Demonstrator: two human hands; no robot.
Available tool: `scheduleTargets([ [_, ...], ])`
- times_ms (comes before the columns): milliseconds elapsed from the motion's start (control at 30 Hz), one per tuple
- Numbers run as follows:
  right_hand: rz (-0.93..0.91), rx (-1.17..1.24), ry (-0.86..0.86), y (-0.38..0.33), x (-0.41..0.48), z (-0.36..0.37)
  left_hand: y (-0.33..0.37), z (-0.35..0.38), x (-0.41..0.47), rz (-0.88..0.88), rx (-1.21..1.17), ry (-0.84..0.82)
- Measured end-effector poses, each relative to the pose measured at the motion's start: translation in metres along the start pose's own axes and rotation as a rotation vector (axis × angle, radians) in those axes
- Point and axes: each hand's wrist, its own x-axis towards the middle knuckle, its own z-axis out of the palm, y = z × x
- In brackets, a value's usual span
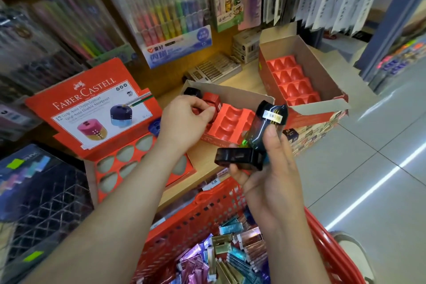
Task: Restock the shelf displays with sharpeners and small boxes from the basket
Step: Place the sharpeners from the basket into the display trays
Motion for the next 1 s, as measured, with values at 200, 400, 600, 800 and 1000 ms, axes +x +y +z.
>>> scheduleTargets([
  [200,0.008,0.189,0.016,0.006,0.0,0.01,0.024,-0.033,-0.077,-0.246,-0.68,-0.467],
  [400,0.055,-0.096,-0.015,0.004,-0.003,0.002,0.012,-0.032,-0.1,-0.353,-0.89,-0.18],
  [600,0.077,-0.178,-0.047,-0.009,-0.003,-0.008,0.014,-0.035,-0.103,-0.541,-1.082,-0.161],
  [800,0.021,-0.331,-0.068,-0.002,-0.003,-0.004,0.016,-0.026,-0.103,-0.424,-1.085,-0.167],
  [1000,-0.028,-0.511,-0.105,-0.003,0.001,-0.008,0.007,-0.034,-0.101,-0.322,-0.836,-0.425],
])
